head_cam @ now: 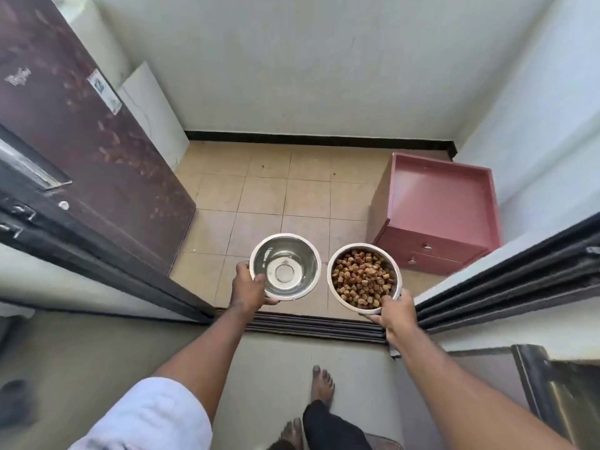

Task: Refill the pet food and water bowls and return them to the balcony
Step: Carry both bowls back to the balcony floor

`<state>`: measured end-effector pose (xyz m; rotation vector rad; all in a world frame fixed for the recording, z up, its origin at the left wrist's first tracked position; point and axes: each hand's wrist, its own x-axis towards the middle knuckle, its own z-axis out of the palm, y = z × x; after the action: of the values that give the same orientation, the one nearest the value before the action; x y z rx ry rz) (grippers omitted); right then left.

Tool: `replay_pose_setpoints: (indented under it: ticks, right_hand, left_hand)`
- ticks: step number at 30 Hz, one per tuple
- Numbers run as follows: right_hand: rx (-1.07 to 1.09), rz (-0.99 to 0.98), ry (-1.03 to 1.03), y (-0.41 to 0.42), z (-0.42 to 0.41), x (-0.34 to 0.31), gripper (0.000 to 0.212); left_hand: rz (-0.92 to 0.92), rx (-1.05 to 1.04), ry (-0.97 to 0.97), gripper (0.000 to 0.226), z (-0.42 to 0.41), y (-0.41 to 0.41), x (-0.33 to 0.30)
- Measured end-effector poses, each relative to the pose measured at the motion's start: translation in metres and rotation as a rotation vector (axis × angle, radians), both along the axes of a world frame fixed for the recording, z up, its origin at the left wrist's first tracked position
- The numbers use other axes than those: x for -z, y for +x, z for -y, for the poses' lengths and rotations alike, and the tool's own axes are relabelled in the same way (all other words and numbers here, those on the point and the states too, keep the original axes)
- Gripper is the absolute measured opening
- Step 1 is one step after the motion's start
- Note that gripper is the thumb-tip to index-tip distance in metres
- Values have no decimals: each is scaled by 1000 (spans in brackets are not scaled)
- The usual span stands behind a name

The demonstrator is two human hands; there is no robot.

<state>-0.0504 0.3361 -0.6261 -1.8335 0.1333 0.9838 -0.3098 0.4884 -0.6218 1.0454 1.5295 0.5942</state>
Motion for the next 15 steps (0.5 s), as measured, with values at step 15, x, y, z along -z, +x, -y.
replay_pose_setpoints:
  ticks: [15]
  right_hand:
    - [-87, -33, -18, 56, -123, 249, 49]
  left_hand:
    - [30, -114, -72, 30, -91, 47, 240]
